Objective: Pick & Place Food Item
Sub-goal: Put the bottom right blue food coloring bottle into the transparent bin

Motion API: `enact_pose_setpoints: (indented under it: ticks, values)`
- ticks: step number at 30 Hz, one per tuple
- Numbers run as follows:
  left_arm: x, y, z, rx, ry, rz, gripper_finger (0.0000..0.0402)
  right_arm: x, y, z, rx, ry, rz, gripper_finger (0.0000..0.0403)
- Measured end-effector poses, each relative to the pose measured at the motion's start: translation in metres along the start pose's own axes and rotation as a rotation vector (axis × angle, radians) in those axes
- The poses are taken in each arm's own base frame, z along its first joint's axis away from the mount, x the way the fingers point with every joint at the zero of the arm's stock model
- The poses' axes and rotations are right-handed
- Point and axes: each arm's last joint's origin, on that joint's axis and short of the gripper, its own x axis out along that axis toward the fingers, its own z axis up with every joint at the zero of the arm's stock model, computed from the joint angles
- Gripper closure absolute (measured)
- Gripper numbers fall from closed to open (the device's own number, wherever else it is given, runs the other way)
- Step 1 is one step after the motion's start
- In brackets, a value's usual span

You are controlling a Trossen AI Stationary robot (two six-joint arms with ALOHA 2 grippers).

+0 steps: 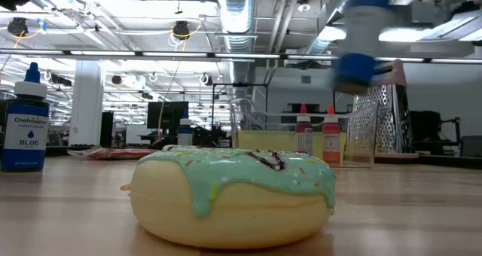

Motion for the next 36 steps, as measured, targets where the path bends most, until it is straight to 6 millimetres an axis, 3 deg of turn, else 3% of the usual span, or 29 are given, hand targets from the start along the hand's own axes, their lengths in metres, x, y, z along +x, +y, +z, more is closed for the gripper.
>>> enact_pose_setpoints:
  ticks: [6, 12, 17, 22, 27, 30, 33, 36]
  values:
    - [0.000, 0.000, 0.000, -0.001, 0.004, -0.001, 0.0247, -0.026, -0.025, 0.066, -0.096, -0.027, -0.025, 0.0303]
    - [0.000, 0.000, -0.001, -0.001, 0.006, -0.001, 0.0247, -0.040, -0.065, 0.130, -0.109, -0.045, -0.065, 0.0303]
    - [0.000, 0.000, -0.001, 0.000, 0.007, -0.001, 0.0247, -0.039, -0.108, 0.178, -0.066, -0.019, -0.071, 0.0303]
    - [0.000, 0.000, -0.001, 0.001, 0.007, -0.001, 0.0247, -0.024, -0.148, 0.222, -0.005, -0.025, -0.014, 0.0303]
    - [0.000, 0.000, -0.001, 0.003, 0.008, -0.001, 0.0247, -0.010, -0.178, 0.243, 0.020, 0.021, -0.059, 0.0303]
    - [0.000, 0.000, -0.001, 0.014, 0.008, -0.001, 0.0247, 0.001, -0.186, 0.253, 0.033, 0.042, -0.057, 0.0303]
    - [0.000, 0.000, -0.002, 0.019, 0.017, -0.002, 0.0247, 0.012, -0.182, 0.259, 0.023, 0.036, -0.032, 0.0303]
    - [0.000, 0.000, -0.002, 0.020, 0.018, -0.002, 0.0247, 0.036, -0.175, 0.259, -0.006, 0.117, -0.058, 0.0303]
